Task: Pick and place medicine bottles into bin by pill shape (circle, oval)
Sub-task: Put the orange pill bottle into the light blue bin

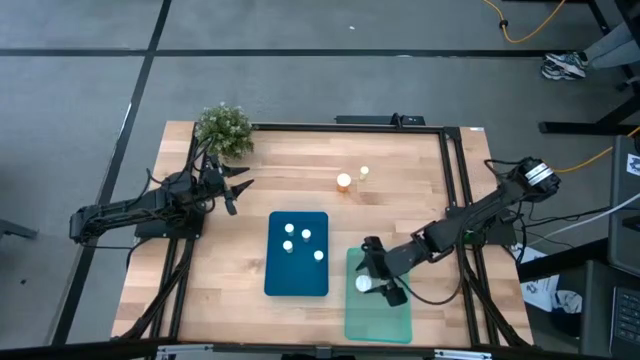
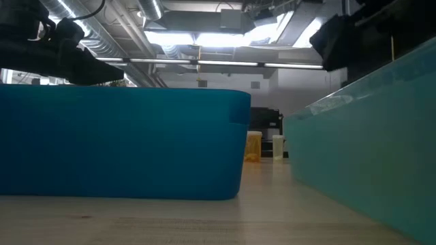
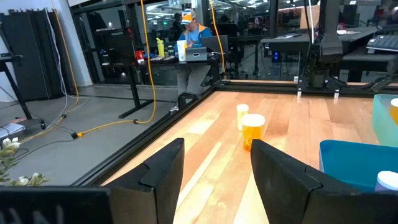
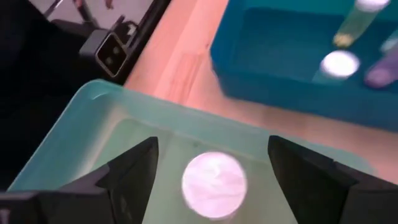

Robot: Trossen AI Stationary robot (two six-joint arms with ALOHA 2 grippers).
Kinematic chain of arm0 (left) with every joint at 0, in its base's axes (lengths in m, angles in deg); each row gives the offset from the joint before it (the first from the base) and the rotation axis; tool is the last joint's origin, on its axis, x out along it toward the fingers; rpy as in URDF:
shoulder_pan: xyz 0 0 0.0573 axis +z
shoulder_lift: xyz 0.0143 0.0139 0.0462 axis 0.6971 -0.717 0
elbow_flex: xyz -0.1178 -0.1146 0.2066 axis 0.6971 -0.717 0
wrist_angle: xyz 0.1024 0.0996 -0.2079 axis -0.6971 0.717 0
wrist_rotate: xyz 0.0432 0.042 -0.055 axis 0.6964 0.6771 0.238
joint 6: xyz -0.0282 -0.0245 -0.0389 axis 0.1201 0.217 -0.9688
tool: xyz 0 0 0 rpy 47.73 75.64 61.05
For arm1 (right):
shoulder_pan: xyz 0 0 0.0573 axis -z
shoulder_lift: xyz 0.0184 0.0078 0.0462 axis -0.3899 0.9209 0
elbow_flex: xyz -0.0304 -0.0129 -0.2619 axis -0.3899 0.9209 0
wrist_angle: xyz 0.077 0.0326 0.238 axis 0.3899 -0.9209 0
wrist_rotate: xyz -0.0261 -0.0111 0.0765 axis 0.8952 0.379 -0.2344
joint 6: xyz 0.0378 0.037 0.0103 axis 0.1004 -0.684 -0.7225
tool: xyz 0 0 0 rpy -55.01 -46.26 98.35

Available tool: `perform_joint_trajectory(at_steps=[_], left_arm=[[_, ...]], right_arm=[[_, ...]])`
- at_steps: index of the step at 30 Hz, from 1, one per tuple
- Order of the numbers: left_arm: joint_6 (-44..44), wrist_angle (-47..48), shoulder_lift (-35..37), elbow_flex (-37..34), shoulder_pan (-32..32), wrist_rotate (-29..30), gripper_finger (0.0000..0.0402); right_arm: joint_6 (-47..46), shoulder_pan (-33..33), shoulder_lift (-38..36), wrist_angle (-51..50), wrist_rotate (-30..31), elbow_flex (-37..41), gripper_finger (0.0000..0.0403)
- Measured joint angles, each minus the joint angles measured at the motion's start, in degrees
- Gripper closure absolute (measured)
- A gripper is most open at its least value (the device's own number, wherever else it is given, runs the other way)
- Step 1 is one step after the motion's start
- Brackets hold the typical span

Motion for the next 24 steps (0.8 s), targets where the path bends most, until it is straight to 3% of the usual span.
perform_joint_trajectory(at_steps=[15, 24], left_arm=[[0.0, 0.0, 0.0, 0.0, 0.0, 0.0, 0.0224], [0.0, 0.0, 0.0, 0.0, 0.0, 0.0, 0.0224]], right_arm=[[1.3, 2.4, -1.5, 0.1, 18.7, -0.1, 0.0098], [6.0, 6.9, -1.6, -12.5, 36.3, -9.3, 0.0098]])
